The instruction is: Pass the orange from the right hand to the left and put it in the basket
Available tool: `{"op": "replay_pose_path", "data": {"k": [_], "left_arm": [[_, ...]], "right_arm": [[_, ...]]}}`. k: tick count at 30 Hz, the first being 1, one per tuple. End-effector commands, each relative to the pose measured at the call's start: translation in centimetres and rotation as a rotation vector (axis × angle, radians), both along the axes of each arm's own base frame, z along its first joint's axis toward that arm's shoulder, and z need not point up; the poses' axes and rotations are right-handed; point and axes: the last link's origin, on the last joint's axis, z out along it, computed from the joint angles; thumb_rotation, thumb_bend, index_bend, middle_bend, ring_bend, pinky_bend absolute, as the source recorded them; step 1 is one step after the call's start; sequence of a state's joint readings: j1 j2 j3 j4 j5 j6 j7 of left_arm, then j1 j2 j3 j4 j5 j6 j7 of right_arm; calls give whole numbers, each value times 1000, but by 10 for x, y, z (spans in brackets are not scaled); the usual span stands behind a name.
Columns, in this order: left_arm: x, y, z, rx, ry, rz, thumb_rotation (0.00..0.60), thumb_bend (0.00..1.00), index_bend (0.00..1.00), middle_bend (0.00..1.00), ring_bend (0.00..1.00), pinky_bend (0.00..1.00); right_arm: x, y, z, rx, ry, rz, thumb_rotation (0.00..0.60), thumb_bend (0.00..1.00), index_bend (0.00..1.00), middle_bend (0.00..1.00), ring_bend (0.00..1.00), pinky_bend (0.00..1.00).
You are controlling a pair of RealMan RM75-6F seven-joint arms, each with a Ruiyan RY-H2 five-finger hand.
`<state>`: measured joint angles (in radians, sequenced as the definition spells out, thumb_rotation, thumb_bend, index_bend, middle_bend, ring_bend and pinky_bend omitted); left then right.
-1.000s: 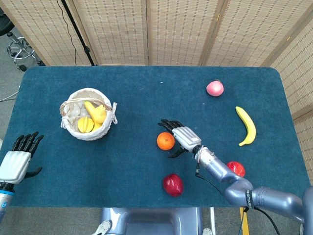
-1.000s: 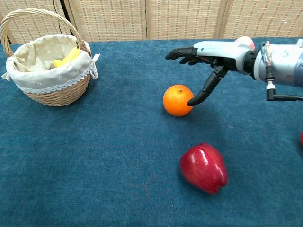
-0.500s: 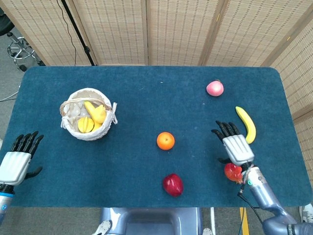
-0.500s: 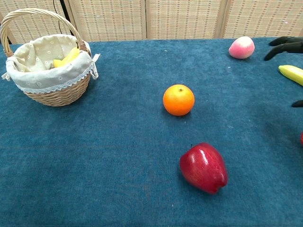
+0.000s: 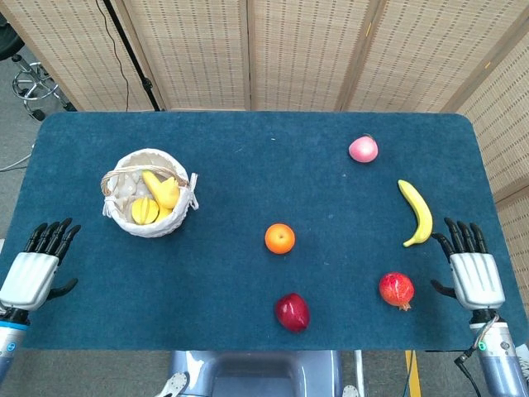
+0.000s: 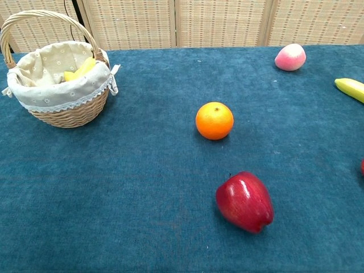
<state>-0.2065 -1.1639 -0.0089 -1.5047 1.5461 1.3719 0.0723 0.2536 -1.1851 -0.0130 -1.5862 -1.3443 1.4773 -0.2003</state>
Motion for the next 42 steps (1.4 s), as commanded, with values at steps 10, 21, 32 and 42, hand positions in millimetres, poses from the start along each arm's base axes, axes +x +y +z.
{"op": "replay_pose_path", "data": {"k": [10, 21, 32, 42], "left_arm": [[79, 27, -22, -126, -47, -214, 600, 183, 0, 0, 0, 14], [135, 59, -94, -288, -87, -298, 600, 183, 0, 0, 0, 14], [174, 90, -161, -370, -114, -309, 600, 182, 0, 0, 0, 14], [205, 116, -201, -395, -148, -325, 600, 182, 0, 0, 0, 14]], "right_arm": [[-16, 22, -14, -54, -112, -40, 600, 0, 221, 59, 0, 0], [-18, 24, -4, -77, -140, -40, 600, 0, 221, 59, 0, 0], [-19, 26, 4, -96, -163, -39, 600, 0, 223, 59, 0, 0], [-18, 27, 5, -86, -170, -32, 600, 0, 230, 59, 0, 0]]}}
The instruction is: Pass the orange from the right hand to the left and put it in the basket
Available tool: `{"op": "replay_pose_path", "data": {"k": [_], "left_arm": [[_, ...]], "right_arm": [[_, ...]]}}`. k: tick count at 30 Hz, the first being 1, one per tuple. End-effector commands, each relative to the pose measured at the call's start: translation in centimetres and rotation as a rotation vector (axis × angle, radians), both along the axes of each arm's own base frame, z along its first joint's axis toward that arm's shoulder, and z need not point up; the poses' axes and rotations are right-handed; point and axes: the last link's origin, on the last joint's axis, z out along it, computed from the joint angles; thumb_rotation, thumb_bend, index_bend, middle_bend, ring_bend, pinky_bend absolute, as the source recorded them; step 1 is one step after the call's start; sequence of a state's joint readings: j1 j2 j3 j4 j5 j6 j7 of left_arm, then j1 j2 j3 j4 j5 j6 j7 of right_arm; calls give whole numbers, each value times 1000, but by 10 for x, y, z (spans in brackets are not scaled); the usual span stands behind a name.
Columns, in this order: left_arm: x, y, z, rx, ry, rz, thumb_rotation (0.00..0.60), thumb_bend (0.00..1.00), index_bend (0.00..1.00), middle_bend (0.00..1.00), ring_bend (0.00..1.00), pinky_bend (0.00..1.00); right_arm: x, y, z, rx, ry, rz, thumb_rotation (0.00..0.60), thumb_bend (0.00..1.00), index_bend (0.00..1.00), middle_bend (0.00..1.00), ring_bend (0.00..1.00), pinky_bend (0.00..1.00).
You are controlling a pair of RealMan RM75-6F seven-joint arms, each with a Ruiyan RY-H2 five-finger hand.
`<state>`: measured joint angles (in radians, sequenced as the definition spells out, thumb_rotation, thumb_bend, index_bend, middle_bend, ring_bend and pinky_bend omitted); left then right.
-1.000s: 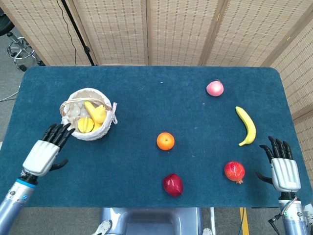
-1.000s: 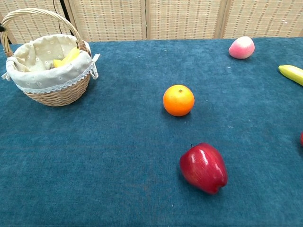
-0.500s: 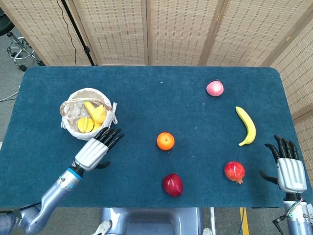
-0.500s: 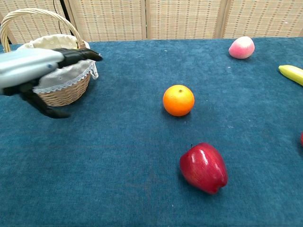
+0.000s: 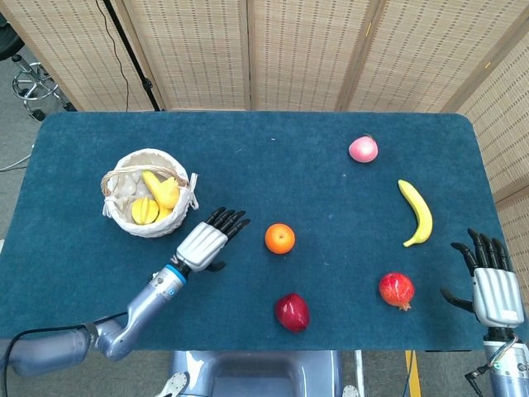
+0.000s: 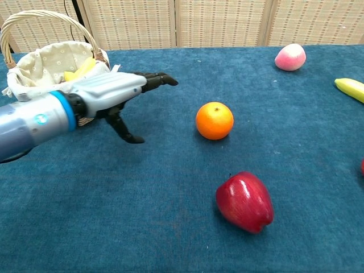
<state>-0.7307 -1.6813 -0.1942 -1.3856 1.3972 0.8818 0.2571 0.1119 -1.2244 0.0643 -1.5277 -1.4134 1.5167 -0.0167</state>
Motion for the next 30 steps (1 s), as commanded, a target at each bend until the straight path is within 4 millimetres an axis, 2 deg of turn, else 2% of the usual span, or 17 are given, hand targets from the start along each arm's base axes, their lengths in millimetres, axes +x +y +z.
{"op": "replay_pose_path", "data": {"k": [1, 10, 24, 30], "left_arm": [[10, 6, -10, -14, -14, -2, 600, 182, 0, 0, 0, 14], [27, 14, -31, -36, -11, -19, 600, 183, 0, 0, 0, 14], [47, 32, -48, -33, -19, -28, 600, 182, 0, 0, 0, 14], [64, 36, -61, -45, -22, -55, 600, 191, 0, 0, 0, 25]], "right_arm": [[0, 0, 0, 5, 0, 1, 600, 0, 231, 58, 0, 0], [-2, -1, -2, 18, -3, -2, 600, 0, 234, 59, 0, 0], [-1, -1, -5, 37, -5, 0, 600, 0, 247, 59, 0, 0], [0, -1, -5, 41, -10, 8, 600, 0, 252, 59, 0, 0]]}}
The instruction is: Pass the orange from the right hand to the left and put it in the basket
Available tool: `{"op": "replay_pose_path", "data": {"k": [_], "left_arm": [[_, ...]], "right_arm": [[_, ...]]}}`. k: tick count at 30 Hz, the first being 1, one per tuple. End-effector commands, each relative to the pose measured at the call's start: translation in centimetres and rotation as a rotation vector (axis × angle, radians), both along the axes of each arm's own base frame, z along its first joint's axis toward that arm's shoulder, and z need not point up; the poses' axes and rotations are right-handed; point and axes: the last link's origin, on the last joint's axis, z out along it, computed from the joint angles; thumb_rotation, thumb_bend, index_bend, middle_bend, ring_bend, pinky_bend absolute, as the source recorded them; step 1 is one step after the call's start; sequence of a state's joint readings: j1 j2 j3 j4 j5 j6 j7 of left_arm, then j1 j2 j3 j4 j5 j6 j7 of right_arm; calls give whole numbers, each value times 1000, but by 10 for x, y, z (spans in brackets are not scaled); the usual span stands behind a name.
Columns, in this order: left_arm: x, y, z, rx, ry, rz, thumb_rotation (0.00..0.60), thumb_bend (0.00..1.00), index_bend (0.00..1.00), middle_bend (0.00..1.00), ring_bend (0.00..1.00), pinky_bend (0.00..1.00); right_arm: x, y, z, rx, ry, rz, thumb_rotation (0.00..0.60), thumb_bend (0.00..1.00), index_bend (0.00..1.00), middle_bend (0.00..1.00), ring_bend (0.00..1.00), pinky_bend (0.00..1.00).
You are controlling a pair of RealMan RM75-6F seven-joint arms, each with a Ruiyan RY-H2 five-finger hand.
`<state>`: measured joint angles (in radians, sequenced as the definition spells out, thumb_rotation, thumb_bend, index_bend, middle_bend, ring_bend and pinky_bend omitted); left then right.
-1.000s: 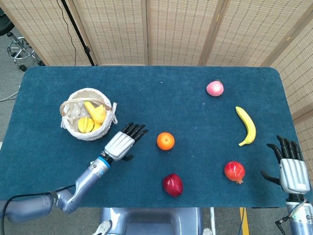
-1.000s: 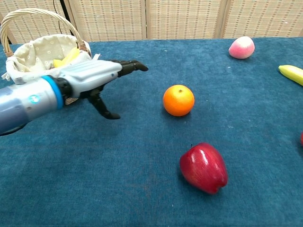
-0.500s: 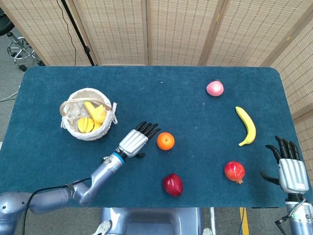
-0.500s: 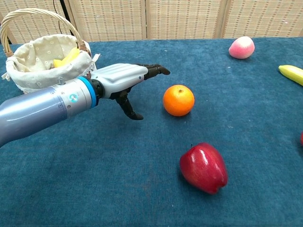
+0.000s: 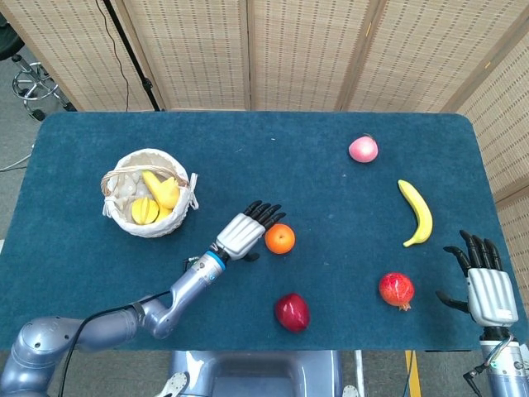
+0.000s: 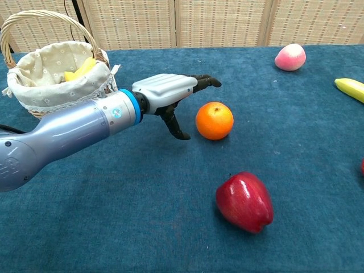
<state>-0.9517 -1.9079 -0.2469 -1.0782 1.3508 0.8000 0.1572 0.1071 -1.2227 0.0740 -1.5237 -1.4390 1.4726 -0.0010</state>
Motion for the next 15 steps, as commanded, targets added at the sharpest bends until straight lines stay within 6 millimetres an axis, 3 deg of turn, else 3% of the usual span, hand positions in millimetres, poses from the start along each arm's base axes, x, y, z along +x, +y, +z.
{"op": "replay_pose_path", "data": {"k": [1, 7, 10, 15], "left_arm": [[8, 1, -7, -8, -2, -12, 600, 193, 0, 0, 0, 29], [17, 2, -20, -6, 0, -20, 600, 210, 20, 0, 2, 104], [16, 2, -23, 25, -16, -18, 600, 254, 186, 89, 102, 226], [11, -1, -28, 109, -80, -5, 600, 472, 546, 440, 396, 463]], "right_arm": [[1, 0, 0, 1, -1, 3, 600, 0, 253, 59, 0, 0], [1, 2, 2, -1, -6, 7, 600, 0, 259, 59, 0, 0], [0, 2, 4, -8, -14, 5, 600, 0, 260, 59, 0, 0], [1, 3, 6, -9, -24, 12, 600, 0, 265, 59, 0, 0]]}}
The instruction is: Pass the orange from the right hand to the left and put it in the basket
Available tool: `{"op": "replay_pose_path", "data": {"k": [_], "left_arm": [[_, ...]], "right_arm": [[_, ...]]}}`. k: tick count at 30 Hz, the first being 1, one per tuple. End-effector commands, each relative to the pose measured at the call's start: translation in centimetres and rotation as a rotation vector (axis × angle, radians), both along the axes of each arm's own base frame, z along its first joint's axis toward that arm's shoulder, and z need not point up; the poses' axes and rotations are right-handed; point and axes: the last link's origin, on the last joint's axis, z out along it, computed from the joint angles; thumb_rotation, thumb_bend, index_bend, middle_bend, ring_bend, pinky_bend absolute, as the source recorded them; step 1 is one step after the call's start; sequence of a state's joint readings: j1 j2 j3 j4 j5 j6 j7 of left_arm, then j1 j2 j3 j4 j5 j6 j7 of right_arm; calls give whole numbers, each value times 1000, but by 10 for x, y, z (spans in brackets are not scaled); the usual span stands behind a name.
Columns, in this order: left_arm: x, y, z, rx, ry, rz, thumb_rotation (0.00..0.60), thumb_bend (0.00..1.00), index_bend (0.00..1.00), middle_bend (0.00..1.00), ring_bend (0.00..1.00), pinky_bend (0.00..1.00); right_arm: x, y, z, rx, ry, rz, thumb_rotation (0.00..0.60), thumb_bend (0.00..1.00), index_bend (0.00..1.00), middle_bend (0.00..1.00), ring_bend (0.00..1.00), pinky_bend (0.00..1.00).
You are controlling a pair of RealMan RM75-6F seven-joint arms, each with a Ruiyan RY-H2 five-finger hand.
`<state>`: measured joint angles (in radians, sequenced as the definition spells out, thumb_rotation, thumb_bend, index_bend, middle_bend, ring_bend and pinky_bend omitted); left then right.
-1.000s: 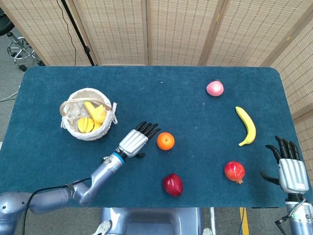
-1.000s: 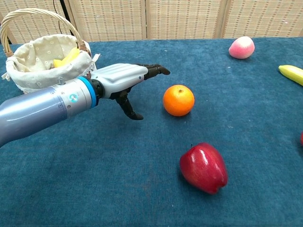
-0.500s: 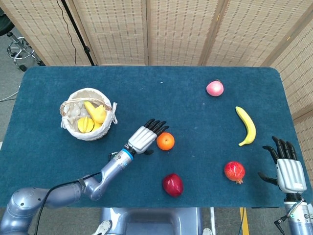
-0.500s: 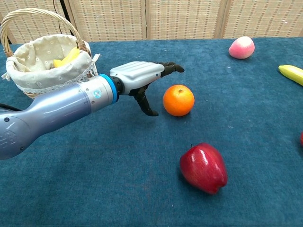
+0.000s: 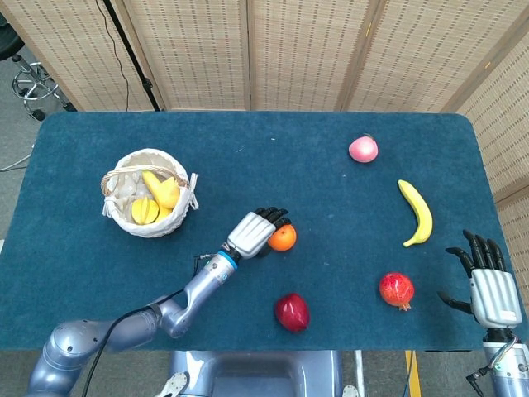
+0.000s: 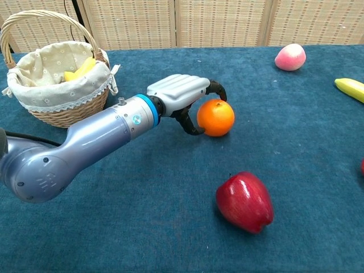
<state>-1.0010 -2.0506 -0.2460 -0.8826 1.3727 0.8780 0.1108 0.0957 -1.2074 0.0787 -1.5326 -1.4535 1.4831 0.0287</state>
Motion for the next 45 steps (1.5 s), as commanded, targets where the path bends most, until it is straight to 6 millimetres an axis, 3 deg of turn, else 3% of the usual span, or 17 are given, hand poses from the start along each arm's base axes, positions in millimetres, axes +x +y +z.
{"op": "replay_pose_path", "data": {"k": [1, 10, 14, 18, 20, 21, 22, 23, 24, 25, 29, 37, 45], "left_arm": [[-3, -5, -6, 47, -56, 9, 600, 490, 568, 467, 418, 478], [-4, -2, 3, 77, -115, -6, 600, 510, 595, 520, 464, 493], [-5, 2, 26, 116, -129, -34, 600, 510, 595, 520, 465, 492], [-8, 3, 66, 189, -116, -53, 600, 510, 595, 520, 465, 493], [-12, -1, 95, 249, -89, -80, 600, 510, 595, 520, 468, 493], [-37, -18, 68, 195, 119, -133, 600, 510, 595, 520, 469, 492], [-47, -10, 92, 315, 157, -147, 600, 510, 595, 520, 471, 493], [-37, 1, 135, 382, 121, -171, 600, 510, 595, 521, 472, 493], [-34, -2, 154, 330, 140, -186, 600, 510, 594, 522, 472, 493], [-38, -12, 157, 292, 158, -187, 600, 510, 594, 522, 472, 493], [-44, -23, 179, 341, 156, -175, 600, 511, 595, 523, 473, 493], [-67, -22, 213, 463, 251, -151, 600, 510, 596, 527, 475, 493], [-93, -29, 227, 482, 374, -148, 600, 511, 596, 529, 477, 493]], "right_arm": [[1, 0, 0, 2, -3, 4, 600, 0, 266, 59, 0, 0], [2, 1, -1, 12, -14, 9, 600, 0, 269, 59, 0, 0], [0, 0, -2, 16, -14, 1, 600, 0, 270, 59, 0, 0], [-1, 0, -3, 19, -12, -4, 600, 0, 270, 59, 0, 0], [-1, -1, -4, 22, -13, -4, 600, 0, 270, 59, 0, 0], [-1, -1, -5, 23, -12, -4, 600, 0, 270, 59, 0, 0], [-1, -1, -5, 24, -11, -5, 600, 0, 270, 59, 0, 0], [-1, -1, -5, 26, -12, -6, 600, 0, 270, 59, 0, 0], [-1, -2, -6, 28, -12, -7, 600, 0, 270, 59, 0, 0], [-1, -2, -7, 32, -12, -8, 600, 0, 270, 59, 0, 0], [-2, -2, -8, 35, -13, -10, 600, 0, 270, 59, 0, 0], [0, -2, -10, 40, -18, -4, 600, 0, 271, 59, 0, 0], [1, -2, -10, 38, -20, -6, 600, 0, 271, 59, 0, 0]]}}
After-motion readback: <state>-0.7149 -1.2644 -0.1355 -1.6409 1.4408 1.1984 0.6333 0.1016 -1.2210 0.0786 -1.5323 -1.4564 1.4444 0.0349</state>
